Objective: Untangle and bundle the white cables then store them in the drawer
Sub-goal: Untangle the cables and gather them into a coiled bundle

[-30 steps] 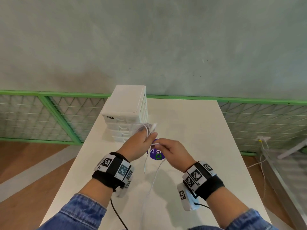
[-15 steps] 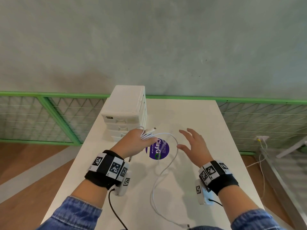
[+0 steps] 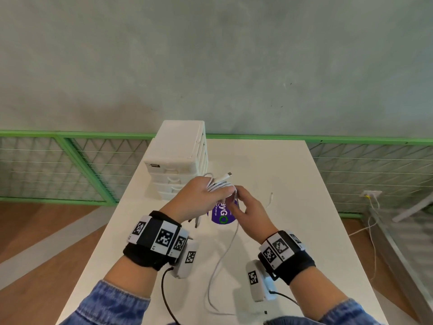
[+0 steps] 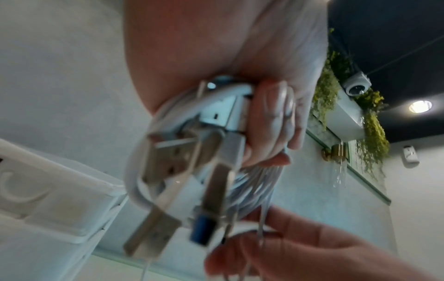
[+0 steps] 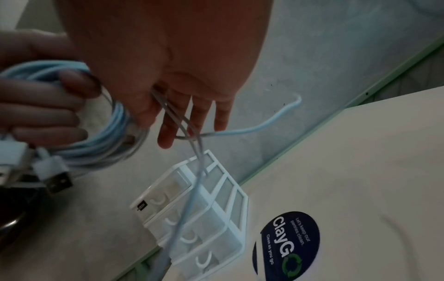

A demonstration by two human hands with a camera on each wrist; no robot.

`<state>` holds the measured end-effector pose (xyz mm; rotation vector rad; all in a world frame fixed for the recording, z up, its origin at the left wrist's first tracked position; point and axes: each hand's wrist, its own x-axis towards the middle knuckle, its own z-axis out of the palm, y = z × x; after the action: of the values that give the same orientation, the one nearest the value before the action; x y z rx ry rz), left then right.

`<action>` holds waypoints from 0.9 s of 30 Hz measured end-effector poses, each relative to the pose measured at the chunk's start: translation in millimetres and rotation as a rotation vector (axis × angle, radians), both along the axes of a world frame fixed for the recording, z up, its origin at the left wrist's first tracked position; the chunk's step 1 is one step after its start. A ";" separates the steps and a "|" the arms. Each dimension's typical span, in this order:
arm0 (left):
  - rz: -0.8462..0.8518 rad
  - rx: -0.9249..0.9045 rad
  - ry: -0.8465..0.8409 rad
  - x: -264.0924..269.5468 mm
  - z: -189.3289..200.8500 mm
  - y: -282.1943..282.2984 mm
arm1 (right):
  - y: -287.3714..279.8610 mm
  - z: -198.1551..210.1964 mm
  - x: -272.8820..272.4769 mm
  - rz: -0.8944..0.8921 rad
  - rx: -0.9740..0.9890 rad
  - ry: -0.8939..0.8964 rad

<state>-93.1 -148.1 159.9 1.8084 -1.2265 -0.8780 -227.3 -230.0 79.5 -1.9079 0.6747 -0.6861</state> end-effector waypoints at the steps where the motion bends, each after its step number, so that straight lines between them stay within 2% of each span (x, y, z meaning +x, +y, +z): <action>1: -0.006 -0.022 0.061 -0.2 2.6 2.1 | -3.0 -3.6 0.2 -0.023 0.002 0.030; 3: 0.002 -0.077 0.162 1.7 9.6 7.2 | -13.2 -15.4 -4.2 -0.043 0.020 0.153; 7: 0.108 -0.177 0.238 9.0 19.6 12.4 | -34.8 -60.1 -26.0 -0.080 0.040 0.507; 12: 0.232 -0.257 0.285 15.1 15.7 10.0 | -44.2 -80.9 -45.9 -0.141 -0.022 0.758; 14: 0.239 -0.234 0.275 18.6 13.4 8.1 | -45.5 -68.3 -45.6 -0.182 -0.004 0.634; 16: 0.190 -0.158 0.205 17.2 12.9 7.4 | -43.2 -45.5 -39.4 -0.204 -0.004 0.395; 18: 0.128 -0.099 0.142 11.4 11.8 7.0 | -38.7 -23.0 -28.5 -0.176 -0.024 0.164; 20: 0.064 -0.072 0.129 6.0 9.9 6.6 | -32.5 -7.0 -15.6 -0.109 -0.082 0.033; 22: 0.003 -0.051 0.165 2.7 8.0 6.7 | -26.6 -0.4 -3.3 -0.046 -0.147 -0.017; 27: -0.073 -0.072 0.288 1.4 8.3 10.5 | -12.2 -10.6 8.2 0.002 -0.052 0.055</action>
<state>-91.8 -137.6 168.2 1.5266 -1.1285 -1.0797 -219.1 -242.2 69.0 -1.9812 0.6953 -0.6572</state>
